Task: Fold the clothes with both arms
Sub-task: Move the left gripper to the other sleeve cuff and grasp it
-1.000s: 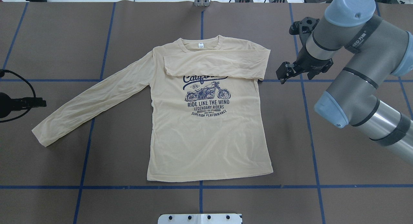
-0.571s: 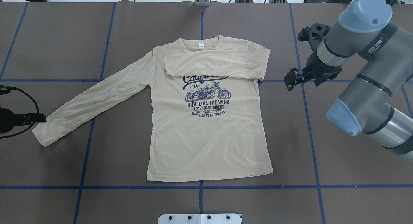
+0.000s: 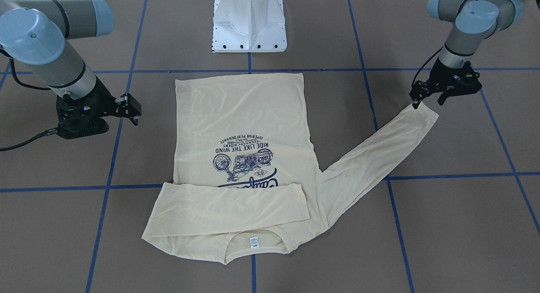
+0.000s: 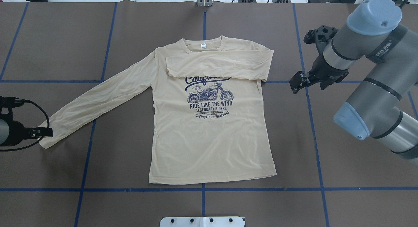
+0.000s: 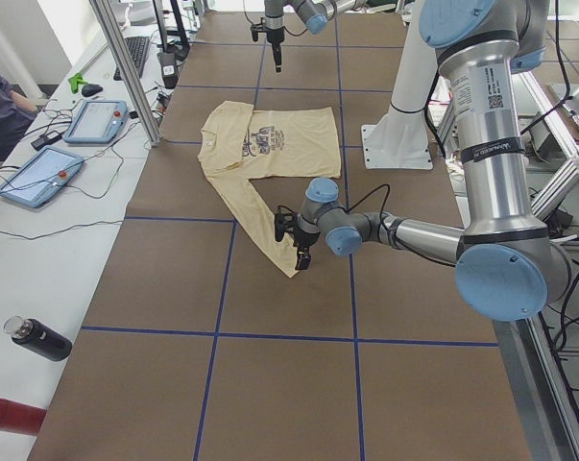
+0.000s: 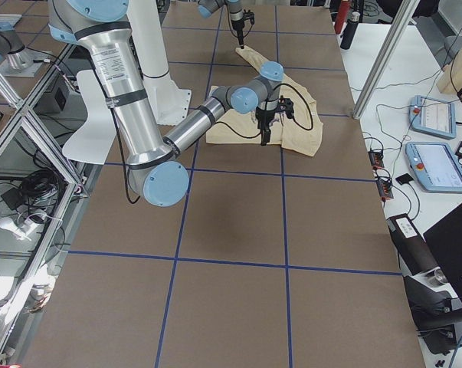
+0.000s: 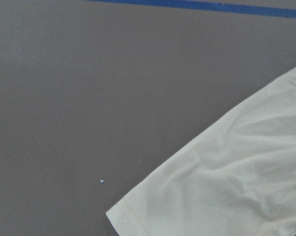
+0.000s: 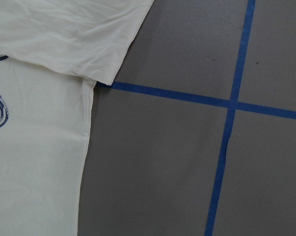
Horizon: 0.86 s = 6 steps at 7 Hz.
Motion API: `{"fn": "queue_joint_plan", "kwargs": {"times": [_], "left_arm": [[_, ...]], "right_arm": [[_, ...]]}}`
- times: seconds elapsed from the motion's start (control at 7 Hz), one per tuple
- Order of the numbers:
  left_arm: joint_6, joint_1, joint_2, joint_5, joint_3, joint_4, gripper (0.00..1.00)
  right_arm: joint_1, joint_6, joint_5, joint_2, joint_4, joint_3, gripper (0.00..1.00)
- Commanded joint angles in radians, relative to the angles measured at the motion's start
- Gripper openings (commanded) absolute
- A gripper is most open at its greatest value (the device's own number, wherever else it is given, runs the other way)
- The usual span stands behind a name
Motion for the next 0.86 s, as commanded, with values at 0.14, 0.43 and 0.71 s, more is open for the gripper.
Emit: {"fn": "queue_joint_plan", "kwargs": {"times": [0.14, 0.43, 0.71], "left_arm": [[0.000, 0.020, -0.007, -0.003, 0.006, 0.003, 0.89], [0.003, 0.020, -0.007, -0.003, 0.014, 0.003, 0.89], [0.003, 0.022, -0.010, -0.003, 0.027, 0.003, 0.89]], "right_arm": [[0.000, 0.000, 0.000, -0.002, 0.000, 0.000, 1.00], [0.000, 0.000, 0.000, -0.002, 0.000, 0.000, 1.00], [0.000, 0.000, 0.000, -0.003, 0.000, 0.000, 1.00]]}}
